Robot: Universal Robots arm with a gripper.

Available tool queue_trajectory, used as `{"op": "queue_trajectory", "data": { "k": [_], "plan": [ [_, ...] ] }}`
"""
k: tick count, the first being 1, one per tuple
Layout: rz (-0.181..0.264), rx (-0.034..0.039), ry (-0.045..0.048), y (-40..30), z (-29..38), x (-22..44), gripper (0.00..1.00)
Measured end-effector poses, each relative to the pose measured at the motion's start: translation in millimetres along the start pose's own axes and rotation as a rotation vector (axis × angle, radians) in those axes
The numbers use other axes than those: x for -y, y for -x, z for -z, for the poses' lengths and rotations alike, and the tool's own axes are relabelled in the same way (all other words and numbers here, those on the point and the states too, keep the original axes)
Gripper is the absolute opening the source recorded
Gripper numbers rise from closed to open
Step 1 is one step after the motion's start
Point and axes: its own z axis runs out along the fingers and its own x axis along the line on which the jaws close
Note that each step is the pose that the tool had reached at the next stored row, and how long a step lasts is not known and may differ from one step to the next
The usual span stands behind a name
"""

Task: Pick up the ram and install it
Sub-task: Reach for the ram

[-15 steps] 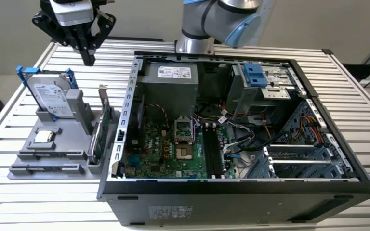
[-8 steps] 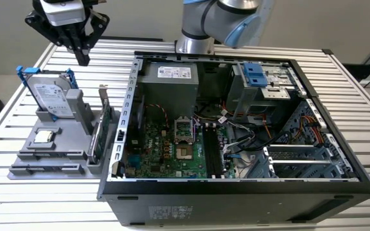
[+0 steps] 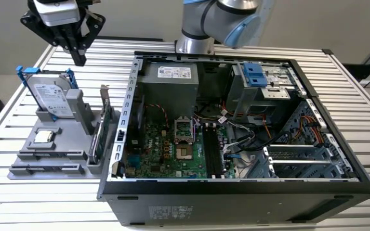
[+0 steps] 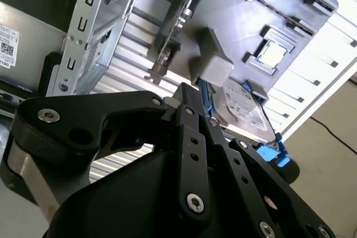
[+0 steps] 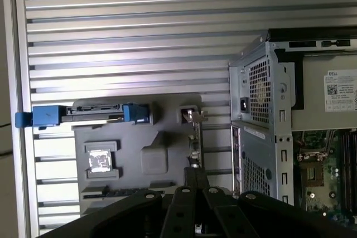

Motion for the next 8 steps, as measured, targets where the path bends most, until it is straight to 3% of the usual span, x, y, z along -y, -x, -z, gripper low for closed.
{"op": "queue_trajectory", "data": {
  "k": [8],
  "plan": [
    [0.000,0.0000,0.0000,-11.1,-0.1,1.1,0.00]
  ]
}}
